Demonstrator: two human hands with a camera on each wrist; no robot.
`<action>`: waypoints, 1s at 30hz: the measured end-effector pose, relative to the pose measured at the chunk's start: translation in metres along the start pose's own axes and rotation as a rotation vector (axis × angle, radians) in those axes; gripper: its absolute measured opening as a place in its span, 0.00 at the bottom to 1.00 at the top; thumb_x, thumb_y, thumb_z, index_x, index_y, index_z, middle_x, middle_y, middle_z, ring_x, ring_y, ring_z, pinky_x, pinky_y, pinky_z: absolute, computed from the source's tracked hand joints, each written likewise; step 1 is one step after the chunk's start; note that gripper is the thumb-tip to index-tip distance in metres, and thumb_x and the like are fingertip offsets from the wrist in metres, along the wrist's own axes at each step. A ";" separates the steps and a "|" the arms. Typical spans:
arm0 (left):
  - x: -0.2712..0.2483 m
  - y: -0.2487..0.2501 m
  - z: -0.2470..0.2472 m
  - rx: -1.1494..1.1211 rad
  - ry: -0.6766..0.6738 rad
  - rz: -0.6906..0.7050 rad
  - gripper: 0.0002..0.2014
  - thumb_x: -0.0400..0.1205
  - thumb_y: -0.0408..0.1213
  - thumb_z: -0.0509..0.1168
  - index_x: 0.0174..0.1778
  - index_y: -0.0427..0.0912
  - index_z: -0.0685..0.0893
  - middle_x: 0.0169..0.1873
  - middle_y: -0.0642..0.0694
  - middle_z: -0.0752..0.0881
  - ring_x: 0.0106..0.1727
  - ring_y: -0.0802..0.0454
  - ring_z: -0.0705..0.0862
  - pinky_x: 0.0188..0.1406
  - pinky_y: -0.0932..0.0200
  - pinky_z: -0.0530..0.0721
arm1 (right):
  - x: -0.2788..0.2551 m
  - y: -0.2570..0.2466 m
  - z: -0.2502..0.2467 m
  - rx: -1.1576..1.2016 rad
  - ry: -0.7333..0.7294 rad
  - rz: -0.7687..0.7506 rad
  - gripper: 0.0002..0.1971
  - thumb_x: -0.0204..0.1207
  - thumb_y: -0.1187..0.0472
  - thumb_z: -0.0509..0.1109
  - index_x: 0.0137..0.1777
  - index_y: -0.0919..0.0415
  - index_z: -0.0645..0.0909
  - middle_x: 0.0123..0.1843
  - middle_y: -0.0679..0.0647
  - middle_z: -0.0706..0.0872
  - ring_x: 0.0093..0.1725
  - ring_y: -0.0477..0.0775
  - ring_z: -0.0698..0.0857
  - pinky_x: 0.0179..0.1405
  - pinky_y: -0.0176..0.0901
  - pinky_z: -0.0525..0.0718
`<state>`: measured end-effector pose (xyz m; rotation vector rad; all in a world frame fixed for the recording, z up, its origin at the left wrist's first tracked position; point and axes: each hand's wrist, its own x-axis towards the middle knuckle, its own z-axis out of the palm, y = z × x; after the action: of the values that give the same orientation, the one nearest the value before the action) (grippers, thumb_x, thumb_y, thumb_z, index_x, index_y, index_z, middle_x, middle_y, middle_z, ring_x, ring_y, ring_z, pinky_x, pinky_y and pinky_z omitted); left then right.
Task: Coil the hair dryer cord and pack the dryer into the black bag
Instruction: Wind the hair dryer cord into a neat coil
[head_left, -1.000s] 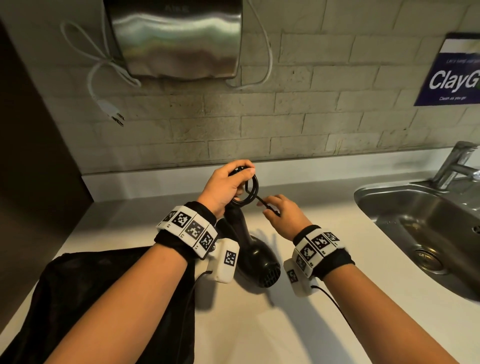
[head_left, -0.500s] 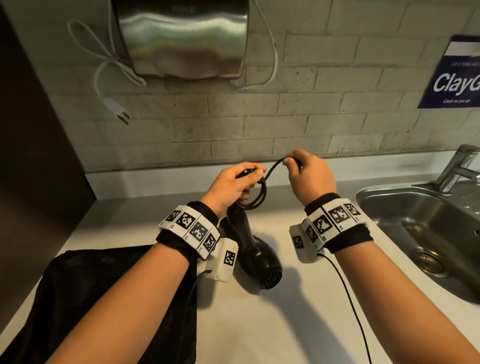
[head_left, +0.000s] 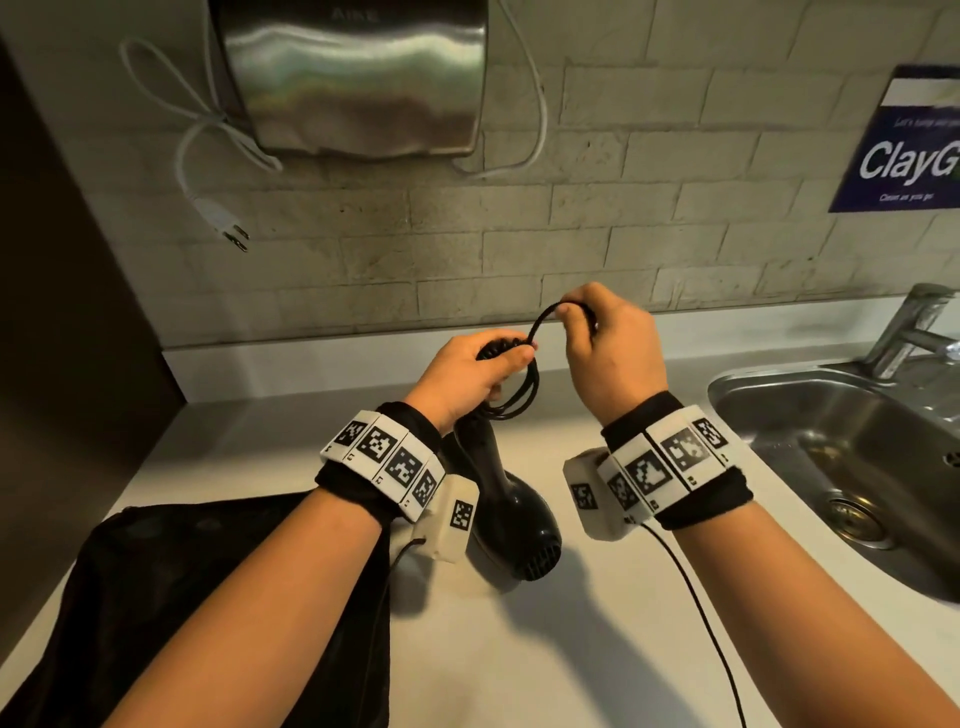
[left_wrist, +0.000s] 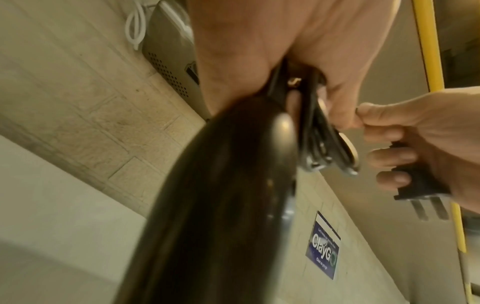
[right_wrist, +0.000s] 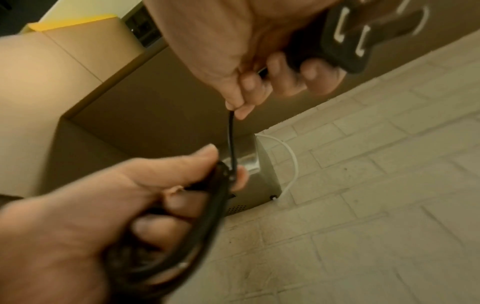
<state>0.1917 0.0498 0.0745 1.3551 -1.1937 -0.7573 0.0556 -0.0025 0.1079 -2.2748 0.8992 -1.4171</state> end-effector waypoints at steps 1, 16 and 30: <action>0.002 -0.002 0.000 -0.023 0.061 -0.004 0.07 0.80 0.39 0.65 0.52 0.48 0.84 0.30 0.54 0.76 0.27 0.59 0.70 0.21 0.73 0.70 | -0.003 -0.002 0.001 0.069 -0.043 0.011 0.09 0.79 0.63 0.61 0.45 0.65 0.81 0.31 0.50 0.82 0.30 0.44 0.77 0.32 0.34 0.74; 0.002 -0.006 0.003 -0.105 0.263 0.013 0.07 0.84 0.42 0.58 0.51 0.54 0.81 0.39 0.56 0.77 0.39 0.58 0.73 0.38 0.65 0.72 | -0.018 0.005 -0.021 0.288 -0.503 0.113 0.08 0.76 0.73 0.62 0.48 0.61 0.80 0.44 0.57 0.83 0.36 0.53 0.87 0.35 0.32 0.87; 0.001 -0.003 0.004 -0.156 0.169 0.013 0.10 0.85 0.40 0.54 0.55 0.51 0.79 0.50 0.50 0.81 0.59 0.50 0.77 0.59 0.50 0.78 | -0.028 -0.005 0.031 0.171 -0.220 0.023 0.01 0.69 0.71 0.67 0.39 0.69 0.77 0.38 0.58 0.77 0.34 0.49 0.74 0.34 0.30 0.73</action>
<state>0.1890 0.0468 0.0709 1.2546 -0.9891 -0.6979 0.0762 0.0176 0.0769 -2.2294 0.7061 -1.1583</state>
